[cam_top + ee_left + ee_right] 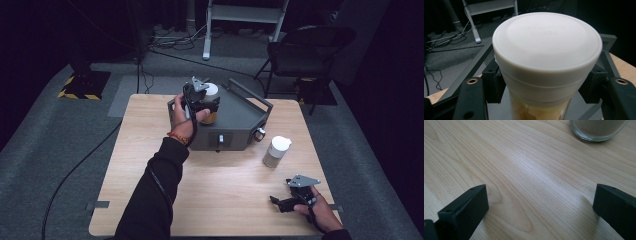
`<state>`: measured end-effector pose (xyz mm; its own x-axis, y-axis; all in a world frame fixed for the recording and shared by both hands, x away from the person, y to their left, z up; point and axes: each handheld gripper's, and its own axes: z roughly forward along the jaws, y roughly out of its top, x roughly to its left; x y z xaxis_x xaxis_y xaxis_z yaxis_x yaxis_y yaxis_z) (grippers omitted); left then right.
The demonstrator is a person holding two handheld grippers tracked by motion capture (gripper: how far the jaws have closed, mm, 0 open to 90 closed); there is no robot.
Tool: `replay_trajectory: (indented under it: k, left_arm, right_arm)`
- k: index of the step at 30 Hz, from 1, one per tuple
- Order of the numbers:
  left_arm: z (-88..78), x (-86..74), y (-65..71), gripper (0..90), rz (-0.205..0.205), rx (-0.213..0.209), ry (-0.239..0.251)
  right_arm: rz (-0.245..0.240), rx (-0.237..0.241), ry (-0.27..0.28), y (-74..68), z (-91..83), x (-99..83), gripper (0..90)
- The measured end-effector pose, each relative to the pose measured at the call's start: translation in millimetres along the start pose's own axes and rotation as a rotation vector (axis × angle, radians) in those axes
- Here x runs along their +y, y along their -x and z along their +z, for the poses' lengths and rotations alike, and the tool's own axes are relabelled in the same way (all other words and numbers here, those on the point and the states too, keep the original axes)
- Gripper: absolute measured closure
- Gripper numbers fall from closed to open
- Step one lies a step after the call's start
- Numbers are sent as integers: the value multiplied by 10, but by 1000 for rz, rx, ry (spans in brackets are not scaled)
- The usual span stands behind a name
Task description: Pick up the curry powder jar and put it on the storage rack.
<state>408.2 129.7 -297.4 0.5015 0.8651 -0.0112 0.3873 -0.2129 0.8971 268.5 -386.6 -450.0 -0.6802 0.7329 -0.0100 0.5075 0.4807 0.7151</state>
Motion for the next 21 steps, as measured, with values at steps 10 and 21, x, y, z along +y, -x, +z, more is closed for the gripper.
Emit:
replay_trajectory:
  k: [10, 21]
  left_arm:
    - [115, -7, -22, 338, -3, 3, -25]
    - [141, -46, -43, 333, 7, -7, -13]
  right_arm:
    - [-1, 0, 0, 0, 0, -1, 0]
    - [-1, 0, 0, 1, 0, 0, 0]
